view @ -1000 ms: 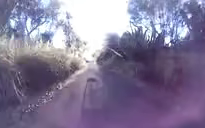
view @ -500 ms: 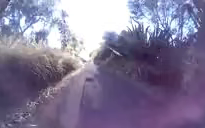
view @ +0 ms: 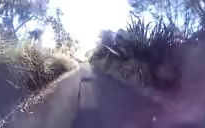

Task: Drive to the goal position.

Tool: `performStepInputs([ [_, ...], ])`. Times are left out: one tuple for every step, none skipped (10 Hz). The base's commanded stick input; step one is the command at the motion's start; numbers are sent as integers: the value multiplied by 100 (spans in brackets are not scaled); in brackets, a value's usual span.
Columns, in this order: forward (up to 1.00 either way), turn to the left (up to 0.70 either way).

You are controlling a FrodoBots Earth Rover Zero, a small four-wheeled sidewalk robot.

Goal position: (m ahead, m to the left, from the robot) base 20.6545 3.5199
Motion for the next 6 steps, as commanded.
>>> performStepInputs([
  [100, 0],
  [100, 0],
  [100, 0],
  [100, 0],
  [100, 0],
  [100, 0],
])
